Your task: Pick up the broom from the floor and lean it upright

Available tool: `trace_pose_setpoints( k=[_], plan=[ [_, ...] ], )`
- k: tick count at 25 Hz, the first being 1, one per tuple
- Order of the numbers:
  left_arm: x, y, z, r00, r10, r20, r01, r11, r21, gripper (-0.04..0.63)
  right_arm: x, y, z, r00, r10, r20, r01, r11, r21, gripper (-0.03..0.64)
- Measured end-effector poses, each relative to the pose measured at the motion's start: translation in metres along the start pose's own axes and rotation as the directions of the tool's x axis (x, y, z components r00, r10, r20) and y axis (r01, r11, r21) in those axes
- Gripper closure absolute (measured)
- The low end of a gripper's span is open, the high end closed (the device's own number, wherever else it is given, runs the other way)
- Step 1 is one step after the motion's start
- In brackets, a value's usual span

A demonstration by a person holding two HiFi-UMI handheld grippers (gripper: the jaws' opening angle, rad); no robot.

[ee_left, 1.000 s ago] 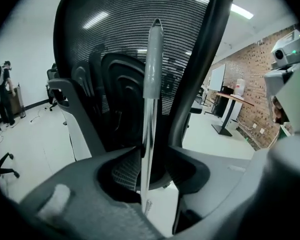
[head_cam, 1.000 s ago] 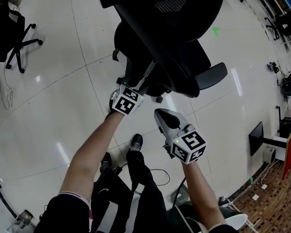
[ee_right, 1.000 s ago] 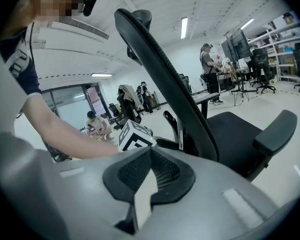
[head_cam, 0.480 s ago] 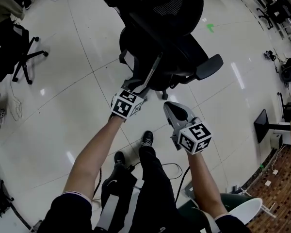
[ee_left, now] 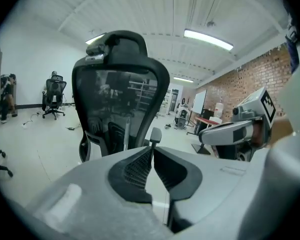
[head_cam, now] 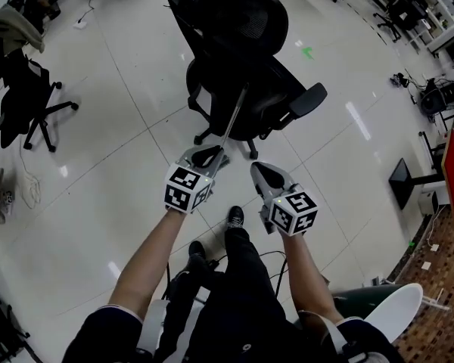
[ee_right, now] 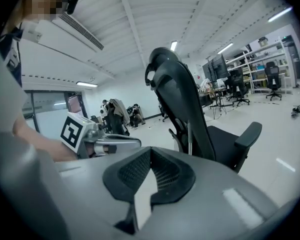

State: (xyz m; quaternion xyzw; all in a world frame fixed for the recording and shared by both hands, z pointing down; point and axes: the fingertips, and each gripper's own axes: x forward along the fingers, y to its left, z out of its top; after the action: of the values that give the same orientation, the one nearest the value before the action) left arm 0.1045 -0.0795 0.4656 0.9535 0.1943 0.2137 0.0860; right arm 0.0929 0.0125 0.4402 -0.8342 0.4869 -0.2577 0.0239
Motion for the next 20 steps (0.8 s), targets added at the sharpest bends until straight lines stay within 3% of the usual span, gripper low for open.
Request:
trace_pose_setpoints(
  k=[2,11,20],
  plan=[
    [-0.018,-0.008,0.008,0.999,-0.011,0.032,0.011,1.000,-0.011,0.594,-0.005,0.012,0.005,1.000,-0.018,0.021,0.018,1.000,-0.003,0.614],
    [-0.096,-0.046,0.048,0.987,-0.102,0.126,0.106,0.994,-0.028,0.595,-0.035,0.069,0.024,0.992,-0.053,0.115,0.054,0.998,-0.009,0.614],
    [-0.133,-0.089,0.058,0.981,-0.143,0.134,0.144,0.990,0.004,0.595,-0.061,0.108,0.049,0.981,-0.048,0.187,0.059,0.997,-0.055,0.614]
  ],
)
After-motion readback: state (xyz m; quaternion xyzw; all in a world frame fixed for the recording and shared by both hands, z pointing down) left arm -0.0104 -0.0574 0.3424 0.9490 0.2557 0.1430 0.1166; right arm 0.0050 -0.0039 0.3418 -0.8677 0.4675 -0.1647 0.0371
